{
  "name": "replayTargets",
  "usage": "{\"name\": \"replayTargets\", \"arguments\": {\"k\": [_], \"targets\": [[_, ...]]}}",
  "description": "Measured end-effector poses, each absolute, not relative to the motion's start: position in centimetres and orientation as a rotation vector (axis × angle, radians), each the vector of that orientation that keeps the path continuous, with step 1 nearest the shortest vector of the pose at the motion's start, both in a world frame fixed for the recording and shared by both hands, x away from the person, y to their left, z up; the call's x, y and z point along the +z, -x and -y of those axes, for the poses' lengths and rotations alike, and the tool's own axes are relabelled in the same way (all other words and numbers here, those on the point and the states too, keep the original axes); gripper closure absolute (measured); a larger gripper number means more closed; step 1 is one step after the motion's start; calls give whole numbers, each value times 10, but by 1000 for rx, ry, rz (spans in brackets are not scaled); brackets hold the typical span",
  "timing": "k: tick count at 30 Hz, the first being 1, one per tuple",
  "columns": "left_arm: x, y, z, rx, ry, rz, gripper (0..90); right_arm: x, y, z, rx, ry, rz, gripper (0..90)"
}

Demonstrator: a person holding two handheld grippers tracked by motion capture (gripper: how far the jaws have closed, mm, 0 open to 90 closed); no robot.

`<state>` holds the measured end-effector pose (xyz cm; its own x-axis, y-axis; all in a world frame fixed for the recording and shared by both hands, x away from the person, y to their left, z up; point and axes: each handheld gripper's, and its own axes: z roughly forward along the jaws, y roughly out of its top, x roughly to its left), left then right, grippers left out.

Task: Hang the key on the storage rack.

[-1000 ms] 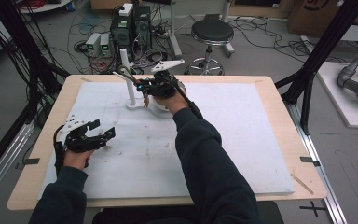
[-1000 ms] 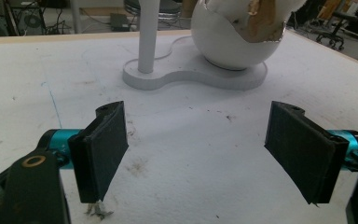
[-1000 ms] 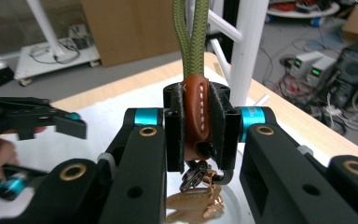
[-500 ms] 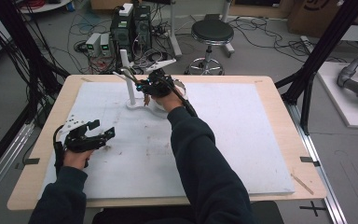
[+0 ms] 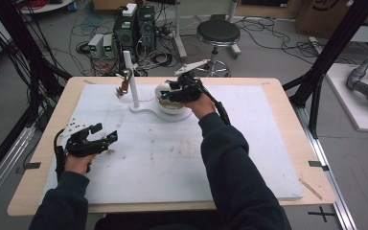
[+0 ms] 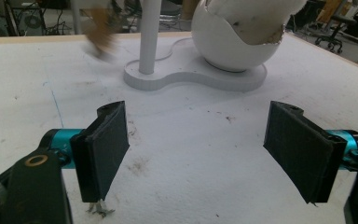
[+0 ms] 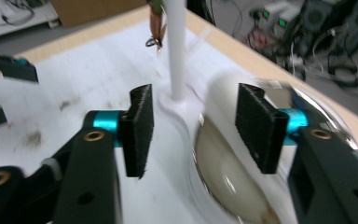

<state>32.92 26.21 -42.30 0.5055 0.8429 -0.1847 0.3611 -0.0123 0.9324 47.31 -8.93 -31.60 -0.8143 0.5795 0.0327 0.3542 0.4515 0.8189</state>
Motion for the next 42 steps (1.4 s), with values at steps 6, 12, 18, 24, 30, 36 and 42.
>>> {"name": "replayTargets", "arguments": {"k": [6, 12, 18, 24, 30, 36, 42], "targets": [[-423, -329, -260, 513, -1601, -1048, 212, -323, -451, 133, 1314, -808, -2316, 303], [-422, -330, -258, 502, -1588, -1047, 202, -335, -428, 175, 1219, -857, -2301, 240], [-421, -331, -257, 506, -1557, -1040, 197, -354, -395, 219, 1231, -895, -2216, 220], [-418, -333, -252, 530, -1570, -1003, 197, -376, -365, 260, 1204, -942, -2146, 220], [-419, -336, -250, 536, -1566, -988, 197, -391, -346, 286, 1170, -999, -2103, 217], [-418, -335, -251, 541, -1564, -991, 197, -395, -341, 298, 1169, -1047, -2085, 215], [-417, -334, -251, 540, -1568, -984, 197, -397, -338, 304, 1156, -1079, -2082, 214]]}}
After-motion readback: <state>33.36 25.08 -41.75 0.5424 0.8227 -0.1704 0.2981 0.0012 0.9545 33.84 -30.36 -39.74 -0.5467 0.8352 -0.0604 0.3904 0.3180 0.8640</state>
